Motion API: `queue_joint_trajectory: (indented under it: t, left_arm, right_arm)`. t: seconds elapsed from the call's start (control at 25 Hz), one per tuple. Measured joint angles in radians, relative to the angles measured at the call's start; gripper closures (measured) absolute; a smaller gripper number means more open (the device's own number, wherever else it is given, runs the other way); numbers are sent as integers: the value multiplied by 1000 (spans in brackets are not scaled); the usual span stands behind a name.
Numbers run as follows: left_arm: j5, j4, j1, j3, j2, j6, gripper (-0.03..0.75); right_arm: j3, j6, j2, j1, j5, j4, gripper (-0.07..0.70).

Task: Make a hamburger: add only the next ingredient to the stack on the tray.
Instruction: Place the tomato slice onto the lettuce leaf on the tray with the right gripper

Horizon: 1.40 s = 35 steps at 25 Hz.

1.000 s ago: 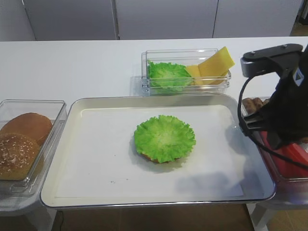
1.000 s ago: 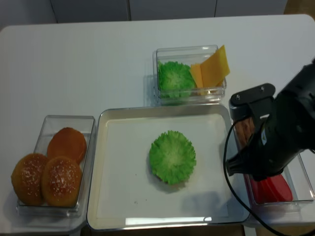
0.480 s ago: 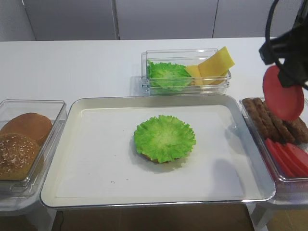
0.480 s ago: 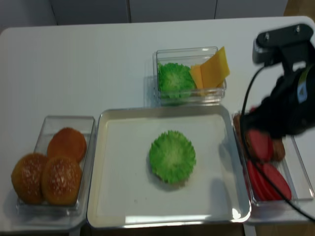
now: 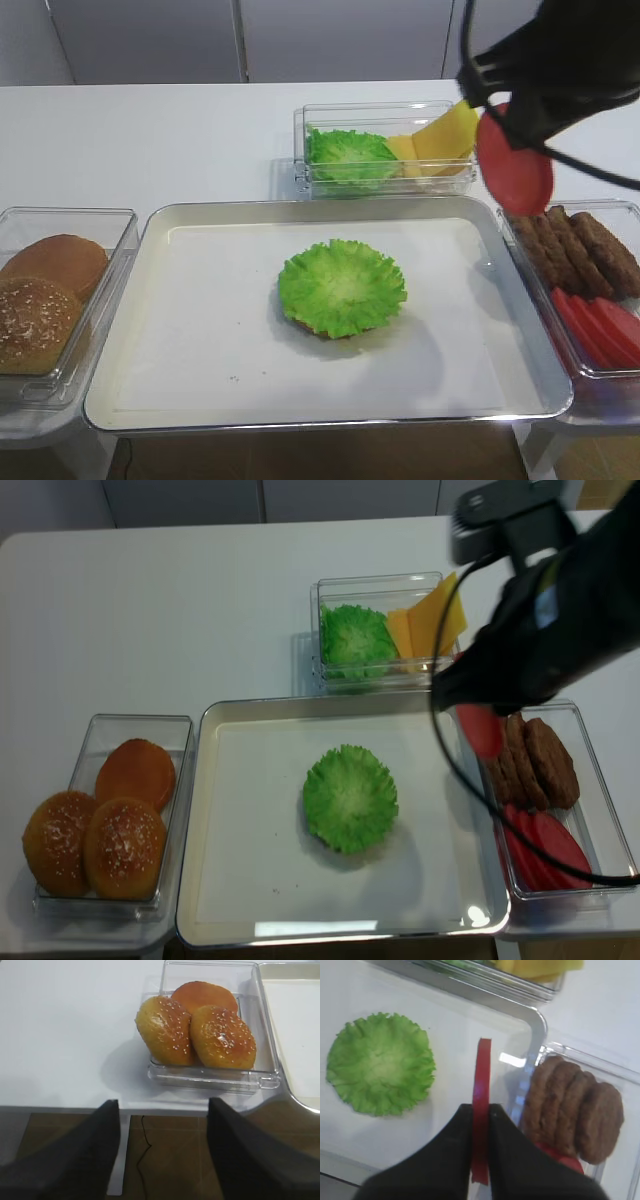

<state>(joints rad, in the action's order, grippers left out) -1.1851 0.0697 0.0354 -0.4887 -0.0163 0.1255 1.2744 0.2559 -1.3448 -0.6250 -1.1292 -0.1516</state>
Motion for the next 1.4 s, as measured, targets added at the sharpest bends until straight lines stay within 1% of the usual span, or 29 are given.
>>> queue_joint_trajectory:
  t: [0.12, 0.28, 0.4, 0.64, 0.84, 1.4]
  left_arm:
    - [0, 0, 0, 0, 0, 0, 304]
    - [0, 0, 0, 0, 0, 0, 304]
    - [0, 0, 0, 0, 0, 0, 304]
    - [0, 0, 0, 0, 0, 0, 304]
    - [0, 0, 0, 0, 0, 0, 304]
    - [0, 0, 0, 0, 0, 0, 304]
  right_arm:
    - [11, -8, -70, -73, 40, -35, 571]
    - [12, -25, -162, -147, 103, -81, 571]
    - [12, -29, -220, -169, 130, -88, 571]
    - [12, -53, -268, -178, 188, -85, 571]
    - [12, -83, -291, -181, 214, -85, 572]
    - [14, -122, -344, -181, 232, -85, 570]
